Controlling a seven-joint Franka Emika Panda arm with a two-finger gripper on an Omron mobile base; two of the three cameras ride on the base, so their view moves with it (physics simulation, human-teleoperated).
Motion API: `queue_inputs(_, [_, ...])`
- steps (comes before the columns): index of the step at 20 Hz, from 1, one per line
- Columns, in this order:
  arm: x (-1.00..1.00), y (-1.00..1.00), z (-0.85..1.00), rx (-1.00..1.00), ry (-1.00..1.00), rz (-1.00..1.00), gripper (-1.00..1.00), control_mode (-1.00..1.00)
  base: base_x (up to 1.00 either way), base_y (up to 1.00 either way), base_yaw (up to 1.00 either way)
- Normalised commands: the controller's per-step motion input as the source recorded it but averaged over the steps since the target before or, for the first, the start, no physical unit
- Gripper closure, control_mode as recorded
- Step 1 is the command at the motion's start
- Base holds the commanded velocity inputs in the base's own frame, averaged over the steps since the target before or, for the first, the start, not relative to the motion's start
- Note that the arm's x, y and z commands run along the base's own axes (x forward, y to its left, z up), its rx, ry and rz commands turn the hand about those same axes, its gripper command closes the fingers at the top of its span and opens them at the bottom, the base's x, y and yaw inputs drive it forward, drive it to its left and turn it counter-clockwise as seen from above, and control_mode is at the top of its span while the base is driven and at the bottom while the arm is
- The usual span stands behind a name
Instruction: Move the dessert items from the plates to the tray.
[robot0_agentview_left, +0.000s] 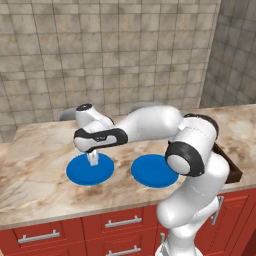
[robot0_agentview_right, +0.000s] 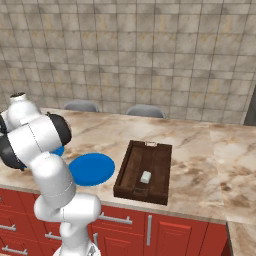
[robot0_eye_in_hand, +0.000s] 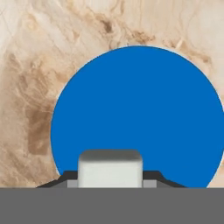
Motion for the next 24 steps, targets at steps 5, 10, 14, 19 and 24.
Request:
queue_inputs(5, [-0.29, -0.54, 0.27, 0.0, 0.0, -0.09, 1.0, -1.0, 0.0, 0.0, 0.0])
queue_inputs(10, [-0.14, -0.64, 0.12, 0.06, 0.0, -0.12, 1.0, -1.0, 0.0, 0.0, 0.0])
queue_inputs(14, [-0.12, -0.77, 0.17, 0.04, 0.0, -0.14, 1.0, -1.0, 0.0, 0.0, 0.0])
queue_inputs(19, [-0.36, -0.83, 0.12, 0.0, -0.05, -0.16, 1.0, -1.0, 0.0, 0.0, 0.0])
queue_inputs(24, [-0.38, -0.67, 0.06, -0.01, -0.07, -0.17, 1.0, -1.0, 0.0, 0.0, 0.0])
